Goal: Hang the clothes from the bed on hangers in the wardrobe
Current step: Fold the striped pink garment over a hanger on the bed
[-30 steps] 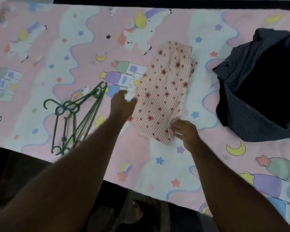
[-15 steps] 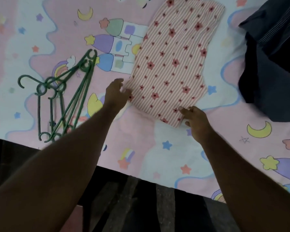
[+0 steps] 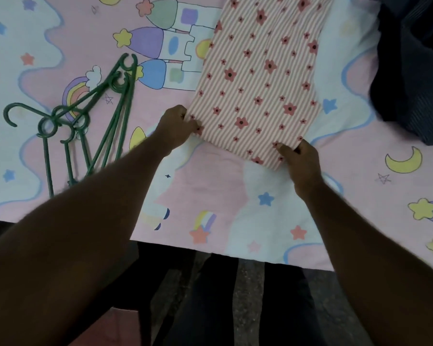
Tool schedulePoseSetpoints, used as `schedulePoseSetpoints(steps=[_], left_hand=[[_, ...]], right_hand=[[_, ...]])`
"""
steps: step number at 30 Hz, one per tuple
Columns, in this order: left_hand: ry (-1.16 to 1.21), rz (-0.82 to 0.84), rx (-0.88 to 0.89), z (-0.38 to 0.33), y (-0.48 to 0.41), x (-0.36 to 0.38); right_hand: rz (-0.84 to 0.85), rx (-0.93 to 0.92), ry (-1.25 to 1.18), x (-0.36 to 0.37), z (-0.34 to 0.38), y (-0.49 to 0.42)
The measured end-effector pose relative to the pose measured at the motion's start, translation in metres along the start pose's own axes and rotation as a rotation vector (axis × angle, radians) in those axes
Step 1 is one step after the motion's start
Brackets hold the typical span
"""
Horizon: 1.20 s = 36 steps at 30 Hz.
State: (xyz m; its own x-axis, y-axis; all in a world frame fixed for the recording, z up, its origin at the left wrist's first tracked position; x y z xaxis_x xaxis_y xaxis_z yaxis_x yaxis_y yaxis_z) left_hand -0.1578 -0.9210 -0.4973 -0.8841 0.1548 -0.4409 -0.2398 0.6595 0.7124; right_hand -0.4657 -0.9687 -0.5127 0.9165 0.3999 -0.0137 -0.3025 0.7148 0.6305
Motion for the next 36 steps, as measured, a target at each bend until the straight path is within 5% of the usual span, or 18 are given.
schedulePoseSetpoints(steps=[4,14,21,25,30,36], left_hand=[[0.076,-0.005,0.025,0.009,0.004,-0.008],[0.079,-0.062,-0.044,0.028,0.004,0.0],[0.392,0.029,-0.06,0.032,0.014,0.013],[0.394,0.022,-0.054,0.033,0.018,0.018],[0.252,-0.012,-0.032,0.029,0.021,0.021],[0.259,-0.019,0.025,0.023,0.032,0.021]], right_hand=[[-0.142,-0.032,0.063,0.016,-0.006,0.021],[-0.111,0.139,0.082,0.025,-0.018,0.025],[-0.131,-0.033,0.193,0.021,-0.002,0.043],[-0.054,-0.11,0.201,0.02,0.007,0.048],[0.132,0.135,-0.015,0.017,-0.022,0.037],[0.145,0.106,0.059,0.016,-0.019,0.037]])
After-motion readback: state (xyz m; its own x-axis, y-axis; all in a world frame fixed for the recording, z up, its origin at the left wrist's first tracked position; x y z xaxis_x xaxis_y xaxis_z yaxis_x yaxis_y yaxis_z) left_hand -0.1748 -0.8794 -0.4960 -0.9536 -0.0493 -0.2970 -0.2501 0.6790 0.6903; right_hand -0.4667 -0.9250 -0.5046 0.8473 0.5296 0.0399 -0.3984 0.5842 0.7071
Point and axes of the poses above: each hand's wrist, its own y-axis away from the middle knuckle, its own x-axis out of the palm, z = x × y, the point moved 6 cm from there along -y, towards the middle knuckle, and after that the axes turned 14 degrees about z, right-handed, at the moved point
